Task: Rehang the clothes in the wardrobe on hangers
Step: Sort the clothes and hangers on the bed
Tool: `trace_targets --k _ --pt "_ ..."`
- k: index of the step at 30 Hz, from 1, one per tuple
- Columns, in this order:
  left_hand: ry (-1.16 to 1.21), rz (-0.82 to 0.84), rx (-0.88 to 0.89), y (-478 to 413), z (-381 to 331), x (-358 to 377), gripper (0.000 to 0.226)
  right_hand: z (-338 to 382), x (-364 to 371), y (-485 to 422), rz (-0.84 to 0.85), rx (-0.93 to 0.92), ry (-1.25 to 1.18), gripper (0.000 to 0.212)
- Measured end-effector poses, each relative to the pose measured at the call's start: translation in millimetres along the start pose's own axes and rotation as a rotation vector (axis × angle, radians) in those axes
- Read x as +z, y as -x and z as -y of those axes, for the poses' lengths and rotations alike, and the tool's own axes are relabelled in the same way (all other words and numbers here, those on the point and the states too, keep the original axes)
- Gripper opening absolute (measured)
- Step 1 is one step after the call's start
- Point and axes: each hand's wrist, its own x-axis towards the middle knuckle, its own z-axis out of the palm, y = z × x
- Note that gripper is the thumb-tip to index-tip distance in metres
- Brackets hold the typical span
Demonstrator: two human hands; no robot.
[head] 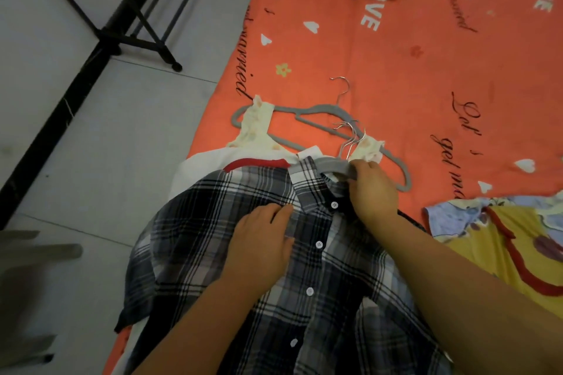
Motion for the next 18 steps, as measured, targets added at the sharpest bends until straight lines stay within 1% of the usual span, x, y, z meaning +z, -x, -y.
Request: trace_targets --k 4,7,10,11,14,16,18 --pt "0.032 -0.099 0.035 9.6 -16.3 -28.0 0.054 2.3 -37.5 32.7 -0.119 -0.095 -0.116 0.029" --pt "0.019 -0.216 0.102 20.1 -38.7 -57.6 0.053 8.6 -69.0 75.4 -0.162 -0.191 -0.146 0.020" --pt "-0.011 -0.298 0.145 37.0 -62.5 -84.6 0.057 20.5 -98.6 122.2 -0.214 -0.234 -0.166 0.015" --pt "-0.020 -0.304 0.159 45.1 -70.3 -92.2 0.058 25.1 -108.0 136.7 -0.229 -0.246 -0.163 0.015" --pt "-0.113 -0.217 0.149 75.2 -87.8 -110.0 0.061 38.6 -137.8 178.0 -0.257 -0.246 -0.202 0.011" --pt "-0.155 -0.216 0.156 100.9 -97.1 -124.1 0.061 46.7 -157.6 205.5 -0.295 -0.258 -0.254 0.014" --pt "-0.132 -0.294 0.203 127.3 -105.2 -138.8 0.059 54.5 -177.9 234.7 -0.332 -0.282 -0.281 0.019"
